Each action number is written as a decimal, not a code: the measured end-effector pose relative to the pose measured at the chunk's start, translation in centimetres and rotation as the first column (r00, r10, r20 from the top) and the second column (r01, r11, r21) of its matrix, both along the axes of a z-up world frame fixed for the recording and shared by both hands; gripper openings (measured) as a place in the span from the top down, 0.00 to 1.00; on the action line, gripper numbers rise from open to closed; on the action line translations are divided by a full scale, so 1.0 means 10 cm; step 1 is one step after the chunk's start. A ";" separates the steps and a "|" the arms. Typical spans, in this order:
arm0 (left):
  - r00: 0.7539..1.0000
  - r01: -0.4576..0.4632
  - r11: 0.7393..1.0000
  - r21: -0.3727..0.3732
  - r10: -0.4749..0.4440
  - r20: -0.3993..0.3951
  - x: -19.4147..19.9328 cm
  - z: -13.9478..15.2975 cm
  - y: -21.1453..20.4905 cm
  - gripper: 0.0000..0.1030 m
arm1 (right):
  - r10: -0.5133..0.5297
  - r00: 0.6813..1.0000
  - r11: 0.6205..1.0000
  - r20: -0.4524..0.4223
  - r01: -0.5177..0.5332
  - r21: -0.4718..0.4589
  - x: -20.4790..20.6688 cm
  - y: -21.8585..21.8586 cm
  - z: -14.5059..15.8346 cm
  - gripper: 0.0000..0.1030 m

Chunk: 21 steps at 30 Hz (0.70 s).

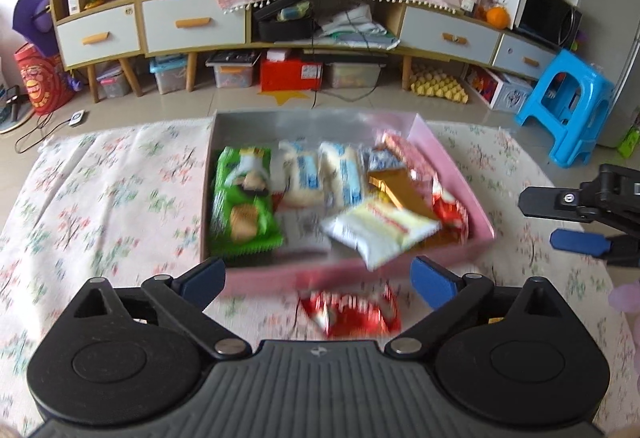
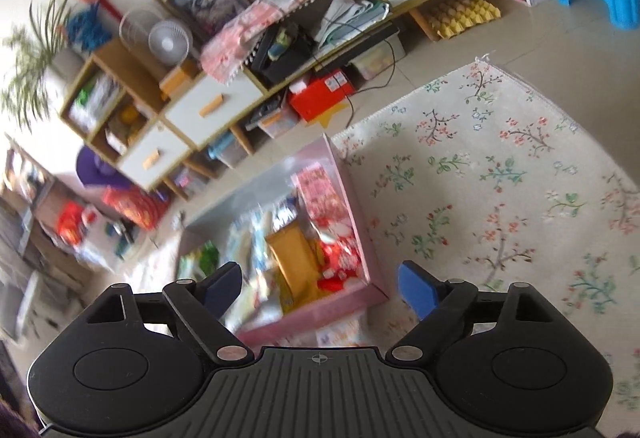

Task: Organize snacks
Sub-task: 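Withdraw both tools and move the left tool over the brown biscuit packet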

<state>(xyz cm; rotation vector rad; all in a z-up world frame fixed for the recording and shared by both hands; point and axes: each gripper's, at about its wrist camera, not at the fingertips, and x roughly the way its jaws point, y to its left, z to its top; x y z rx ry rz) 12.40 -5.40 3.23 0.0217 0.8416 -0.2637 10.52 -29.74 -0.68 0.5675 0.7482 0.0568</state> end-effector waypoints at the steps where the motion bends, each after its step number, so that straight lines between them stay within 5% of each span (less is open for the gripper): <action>1: 1.000 -0.001 1.000 0.003 0.001 -0.008 -0.04 -0.01 0.00 0.03 | 0.012 1.000 0.999 -0.015 -0.012 -0.029 -0.02 0.04 0.00 0.15; 10: 0.999 -0.019 0.999 0.051 0.022 -0.048 -0.41 -0.18 0.01 0.01 | 0.083 0.974 0.985 -0.213 -0.113 -0.130 -0.20 0.28 -0.22 0.15; 21: 0.995 0.035 0.992 0.121 -0.024 -0.097 -0.59 -0.36 -0.01 0.01 | 0.111 0.942 0.971 -0.316 -0.171 -0.169 -0.24 0.50 -0.45 0.15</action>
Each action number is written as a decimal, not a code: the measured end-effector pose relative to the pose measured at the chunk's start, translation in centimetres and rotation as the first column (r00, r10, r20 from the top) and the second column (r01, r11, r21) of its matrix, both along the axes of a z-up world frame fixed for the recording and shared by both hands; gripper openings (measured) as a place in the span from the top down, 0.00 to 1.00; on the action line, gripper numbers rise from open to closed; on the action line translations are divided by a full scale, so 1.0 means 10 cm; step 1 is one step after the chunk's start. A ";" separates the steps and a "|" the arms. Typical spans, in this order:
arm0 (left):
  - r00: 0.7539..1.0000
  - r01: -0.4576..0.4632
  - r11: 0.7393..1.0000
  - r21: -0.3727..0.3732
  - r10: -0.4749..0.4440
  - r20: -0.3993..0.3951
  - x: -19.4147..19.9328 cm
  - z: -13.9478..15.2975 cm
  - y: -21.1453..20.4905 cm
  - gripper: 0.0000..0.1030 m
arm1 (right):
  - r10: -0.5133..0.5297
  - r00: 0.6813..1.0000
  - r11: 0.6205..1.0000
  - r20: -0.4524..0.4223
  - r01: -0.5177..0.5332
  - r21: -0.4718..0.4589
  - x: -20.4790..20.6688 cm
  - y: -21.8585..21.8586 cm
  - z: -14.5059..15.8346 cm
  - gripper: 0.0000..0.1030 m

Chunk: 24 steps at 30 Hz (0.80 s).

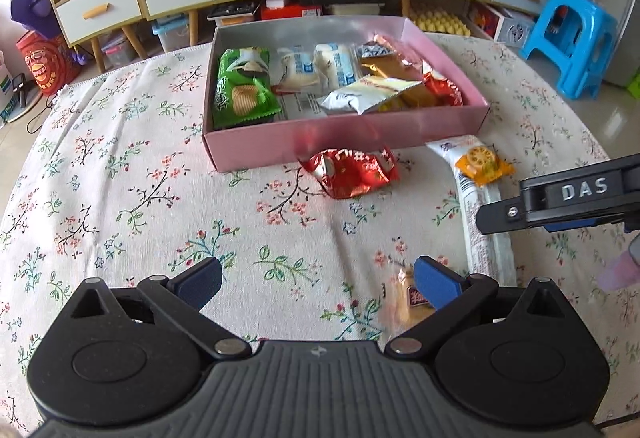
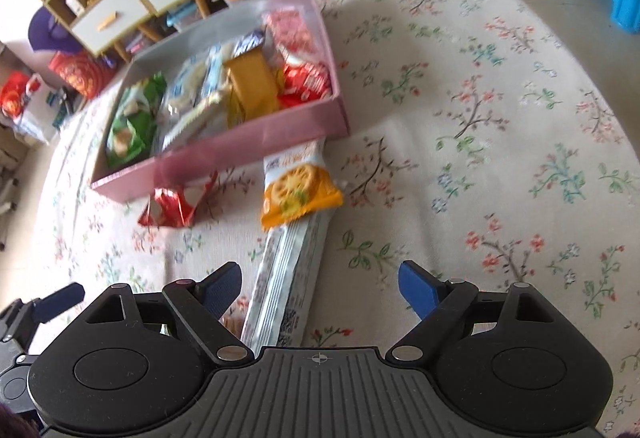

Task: Organize snacks
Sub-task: 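Withdraw both tools and move the left tool over the brown biscuit packet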

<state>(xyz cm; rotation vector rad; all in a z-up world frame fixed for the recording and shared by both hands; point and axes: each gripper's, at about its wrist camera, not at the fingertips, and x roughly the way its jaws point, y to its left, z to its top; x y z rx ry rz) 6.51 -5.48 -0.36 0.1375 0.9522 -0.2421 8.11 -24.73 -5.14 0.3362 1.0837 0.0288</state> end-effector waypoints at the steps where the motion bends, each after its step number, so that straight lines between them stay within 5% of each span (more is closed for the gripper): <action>1: 1.000 0.000 1.000 0.002 0.000 -0.001 0.00 -0.01 0.00 0.01 | 0.006 1.000 1.000 -0.001 -0.006 -0.008 0.01 0.04 -0.01 0.15; 9: 1.000 0.020 1.000 -0.009 -0.020 0.008 -0.09 -0.05 -0.02 0.01 | 0.063 0.998 0.989 -0.028 -0.066 -0.131 0.03 0.20 -0.12 0.15; 16: 0.999 0.044 0.998 -0.034 -0.044 0.007 -0.15 -0.13 -0.14 0.02 | 0.021 0.999 0.981 -0.035 -0.027 -0.192 -0.07 -0.09 -0.13 0.15; 24: 0.994 0.112 0.992 -0.065 -0.111 0.009 -0.22 -0.17 -0.32 0.21 | 0.013 1.000 0.990 -0.027 -0.017 -0.141 -0.15 -0.39 -0.13 0.15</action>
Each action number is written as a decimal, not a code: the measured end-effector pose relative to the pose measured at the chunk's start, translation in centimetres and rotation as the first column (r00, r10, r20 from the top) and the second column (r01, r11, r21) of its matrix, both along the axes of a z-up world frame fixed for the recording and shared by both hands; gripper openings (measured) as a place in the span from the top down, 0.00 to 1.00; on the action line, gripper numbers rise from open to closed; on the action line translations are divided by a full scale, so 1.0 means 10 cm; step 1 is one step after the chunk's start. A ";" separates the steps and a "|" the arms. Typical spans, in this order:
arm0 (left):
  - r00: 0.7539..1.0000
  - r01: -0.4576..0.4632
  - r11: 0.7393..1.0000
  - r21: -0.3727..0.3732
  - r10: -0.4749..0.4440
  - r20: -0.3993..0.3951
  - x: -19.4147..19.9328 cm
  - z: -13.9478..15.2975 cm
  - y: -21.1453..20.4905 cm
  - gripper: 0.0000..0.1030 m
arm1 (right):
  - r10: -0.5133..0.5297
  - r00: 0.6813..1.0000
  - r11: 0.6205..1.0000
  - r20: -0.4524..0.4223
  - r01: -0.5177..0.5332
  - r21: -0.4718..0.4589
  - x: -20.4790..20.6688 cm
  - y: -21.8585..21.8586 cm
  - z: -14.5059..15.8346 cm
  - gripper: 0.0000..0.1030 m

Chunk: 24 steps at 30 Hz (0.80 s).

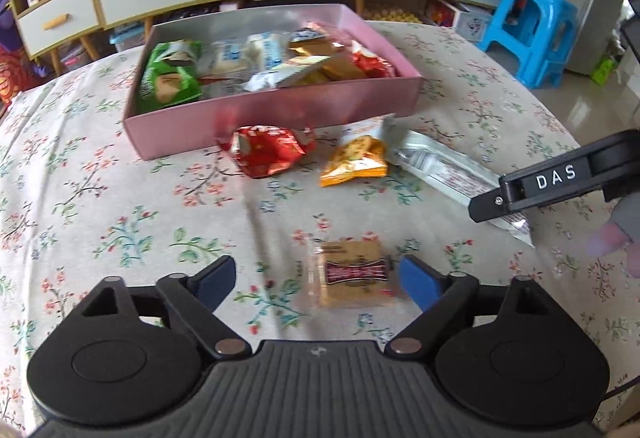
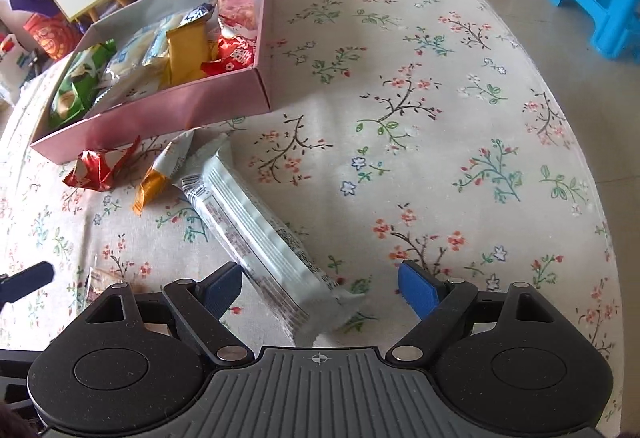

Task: Organize snacks
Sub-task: 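Withdraw both tools and move the left tool over the brown biscuit packet, then grasp the brown square biscuit packet with the left tool while the right tool grasps the silver bar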

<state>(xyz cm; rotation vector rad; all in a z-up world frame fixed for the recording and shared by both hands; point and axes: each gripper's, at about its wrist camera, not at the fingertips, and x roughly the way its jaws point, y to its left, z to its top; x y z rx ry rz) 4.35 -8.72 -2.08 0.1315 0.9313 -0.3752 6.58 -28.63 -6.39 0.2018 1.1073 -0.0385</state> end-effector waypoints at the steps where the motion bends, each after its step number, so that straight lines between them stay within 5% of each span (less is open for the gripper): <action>1: 1.000 0.005 1.000 -0.001 -0.005 -0.005 0.00 -0.01 -0.02 0.23 | 0.002 1.000 1.000 0.001 -0.002 0.002 0.00 -0.01 0.00 0.15; 6: 1.000 0.011 1.000 -0.006 -0.011 -0.014 -0.01 -0.04 -0.09 0.43 | 0.020 1.000 1.000 0.005 -0.020 -0.005 0.02 0.04 0.01 0.15; 20: 1.000 0.021 1.000 -0.016 -0.021 0.003 0.00 -0.03 -0.13 0.58 | 0.130 0.990 0.989 0.058 -0.126 -0.076 0.09 0.27 -0.02 0.17; 24: 0.999 0.030 0.999 -0.028 -0.030 -0.012 0.02 -0.02 -0.11 0.61 | 0.170 0.982 0.978 0.082 -0.158 -0.134 0.11 0.32 -0.03 0.32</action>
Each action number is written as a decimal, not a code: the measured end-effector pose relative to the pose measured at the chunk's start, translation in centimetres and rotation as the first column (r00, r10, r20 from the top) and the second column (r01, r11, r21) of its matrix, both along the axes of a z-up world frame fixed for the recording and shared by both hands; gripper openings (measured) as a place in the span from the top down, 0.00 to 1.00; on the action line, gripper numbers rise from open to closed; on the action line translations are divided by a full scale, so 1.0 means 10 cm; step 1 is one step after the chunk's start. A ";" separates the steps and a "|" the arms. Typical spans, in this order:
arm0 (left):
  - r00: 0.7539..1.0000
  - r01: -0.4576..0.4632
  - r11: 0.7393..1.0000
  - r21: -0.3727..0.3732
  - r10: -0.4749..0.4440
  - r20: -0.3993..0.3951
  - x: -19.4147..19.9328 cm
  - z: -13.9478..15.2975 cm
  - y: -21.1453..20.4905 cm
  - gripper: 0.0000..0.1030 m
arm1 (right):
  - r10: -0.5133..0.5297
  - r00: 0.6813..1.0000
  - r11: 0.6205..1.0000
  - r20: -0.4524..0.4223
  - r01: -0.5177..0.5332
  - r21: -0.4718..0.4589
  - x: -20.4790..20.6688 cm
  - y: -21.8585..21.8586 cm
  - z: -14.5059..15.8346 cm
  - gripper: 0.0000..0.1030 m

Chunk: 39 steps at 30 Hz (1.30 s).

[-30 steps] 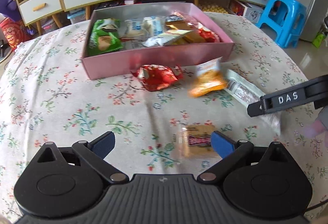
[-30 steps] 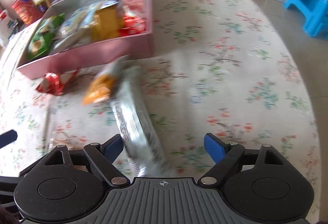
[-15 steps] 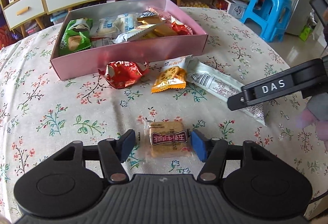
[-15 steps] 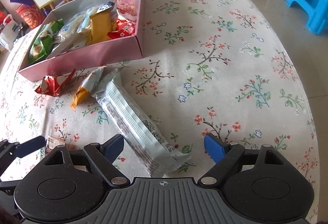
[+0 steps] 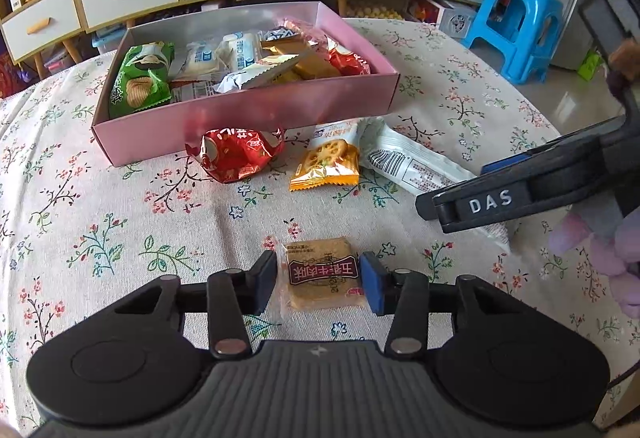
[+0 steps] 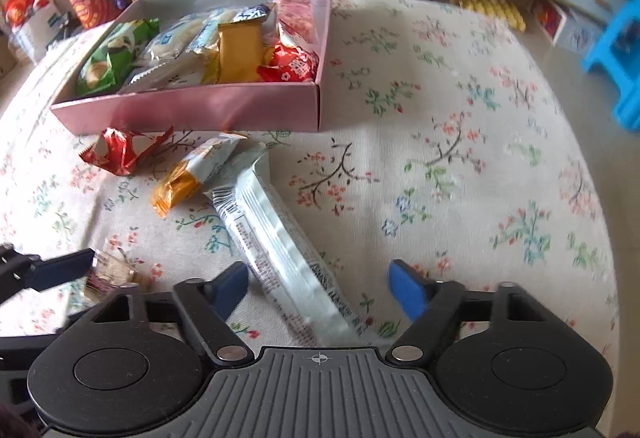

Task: Organize snacks
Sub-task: 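Grasp the brown square biscuit packet with the left tool while the right tool grasps the silver bar, then carry both held packets into the pink box and open both tools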

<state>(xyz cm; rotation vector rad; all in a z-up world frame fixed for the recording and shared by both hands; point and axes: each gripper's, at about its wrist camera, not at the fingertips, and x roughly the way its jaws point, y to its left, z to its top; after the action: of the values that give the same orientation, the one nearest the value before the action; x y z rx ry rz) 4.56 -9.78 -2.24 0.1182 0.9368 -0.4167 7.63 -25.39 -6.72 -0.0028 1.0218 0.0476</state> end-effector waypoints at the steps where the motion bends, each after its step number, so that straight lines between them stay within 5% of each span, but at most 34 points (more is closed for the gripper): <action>1: 1.000 -0.001 1.000 -0.008 0.001 -0.005 0.01 0.01 0.01 0.62 | 0.008 1.000 1.000 0.007 -0.008 -0.002 0.00 0.01 0.00 0.34; 5: 1.000 -0.009 1.000 -0.012 0.009 -0.015 0.02 0.01 0.04 0.63 | 0.033 0.999 0.999 0.022 -0.033 0.013 -0.01 0.02 0.03 0.64; 11: 0.999 -0.023 0.999 -0.030 0.022 -0.032 0.04 0.04 0.10 0.64 | 0.006 1.000 0.997 0.001 -0.006 0.082 -0.01 -0.05 0.07 0.72; 31: 0.992 -0.123 0.984 -0.126 0.126 0.012 0.23 0.32 0.44 0.65 | -0.095 0.995 0.953 0.038 0.080 0.294 -0.06 -0.26 0.43 0.72; 39: 0.977 -0.186 0.967 -0.175 0.200 0.069 0.47 0.43 0.63 0.65 | -0.175 0.982 0.887 0.063 0.130 0.443 0.09 -0.37 0.56 0.72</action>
<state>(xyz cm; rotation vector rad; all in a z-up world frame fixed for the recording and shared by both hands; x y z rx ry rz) 9.26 -3.49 2.02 -0.1077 0.8156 -0.3053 8.57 -29.09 -1.14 0.4840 0.8879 0.1318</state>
